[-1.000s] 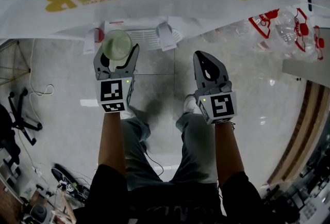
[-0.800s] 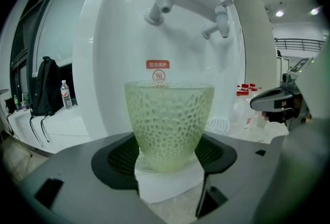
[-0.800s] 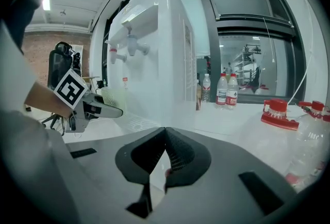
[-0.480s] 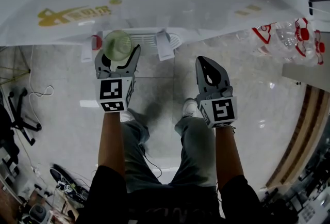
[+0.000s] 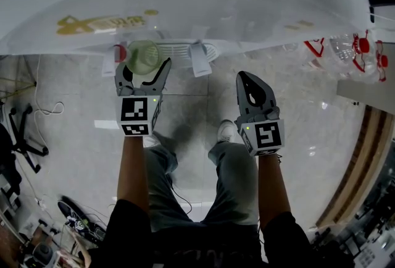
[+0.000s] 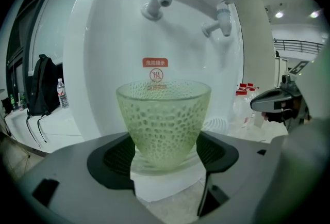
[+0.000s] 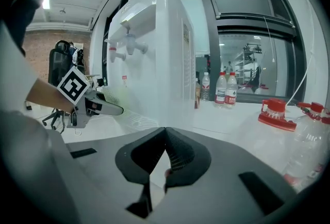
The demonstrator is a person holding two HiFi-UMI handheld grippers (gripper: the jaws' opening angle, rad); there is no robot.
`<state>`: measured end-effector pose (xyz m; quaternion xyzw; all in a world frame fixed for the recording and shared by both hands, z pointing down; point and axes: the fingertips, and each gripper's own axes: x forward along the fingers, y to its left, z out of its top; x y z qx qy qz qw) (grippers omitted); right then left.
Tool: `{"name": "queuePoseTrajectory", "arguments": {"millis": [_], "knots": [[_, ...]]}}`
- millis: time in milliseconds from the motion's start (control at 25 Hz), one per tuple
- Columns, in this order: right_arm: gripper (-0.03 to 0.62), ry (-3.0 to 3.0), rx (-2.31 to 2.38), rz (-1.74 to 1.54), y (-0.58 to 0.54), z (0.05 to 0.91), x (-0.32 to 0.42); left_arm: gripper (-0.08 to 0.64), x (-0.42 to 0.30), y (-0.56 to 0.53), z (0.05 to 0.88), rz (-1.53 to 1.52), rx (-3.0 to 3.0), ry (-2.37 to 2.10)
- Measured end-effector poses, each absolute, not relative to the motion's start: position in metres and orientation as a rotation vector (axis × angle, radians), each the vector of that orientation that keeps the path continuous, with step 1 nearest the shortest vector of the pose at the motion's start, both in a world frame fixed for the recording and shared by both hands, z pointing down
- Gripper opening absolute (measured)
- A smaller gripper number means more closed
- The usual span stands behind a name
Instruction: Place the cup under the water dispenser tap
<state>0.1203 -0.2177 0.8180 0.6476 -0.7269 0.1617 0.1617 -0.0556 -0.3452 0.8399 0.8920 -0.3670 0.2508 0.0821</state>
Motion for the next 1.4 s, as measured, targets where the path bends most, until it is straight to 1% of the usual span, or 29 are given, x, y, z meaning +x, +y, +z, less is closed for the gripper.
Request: {"name": "queuePoseTrajectory", "arguments": {"millis": [480, 760, 840, 920, 1000, 1080, 1160, 1240, 1400], "knots": [[0.014, -2.073, 1.824, 0.482, -0.202, 0.811, 0.106, 0.374, -0.080, -0.318, 0.842, 0.781, 2.623, -1.121], [0.014, -2.086, 1.781, 0.490, -0.191, 0.780, 0.087, 0.366, -0.098, -0.295, 0.807, 0.723, 2.599, -1.151], [0.014, -2.101, 1.784, 0.486, -0.189, 0.764, 0.080, 0.307, -0.105, -0.290, 0.790, 0.708, 2.596, -1.173], [0.014, -2.101, 1.790, 0.491, -0.185, 0.747, 0.075, 0.285, -0.112, -0.286, 0.772, 0.690, 2.588, -1.194], [0.014, -2.095, 1.796, 0.500, -0.182, 0.730, 0.071, 0.224, -0.119, -0.281, 0.752, 0.672, 2.573, -1.216], [0.014, -2.103, 1.780, 0.494, -0.179, 0.711, 0.066, 0.184, -0.125, -0.276, 0.733, 0.649, 2.553, -1.233], [0.014, -2.110, 1.801, 0.482, -0.179, 0.689, 0.063, 0.158, -0.132, -0.271, 0.716, 0.644, 2.537, -1.248], [0.014, -2.119, 1.836, 0.456, -0.180, 0.664, 0.060, 0.113, -0.138, -0.265, 0.698, 0.644, 2.530, -1.260], [0.014, -2.119, 1.846, 0.443, -0.178, 0.623, 0.055, 0.063, -0.146, -0.257, 0.658, 0.626, 2.513, -1.277]]}}
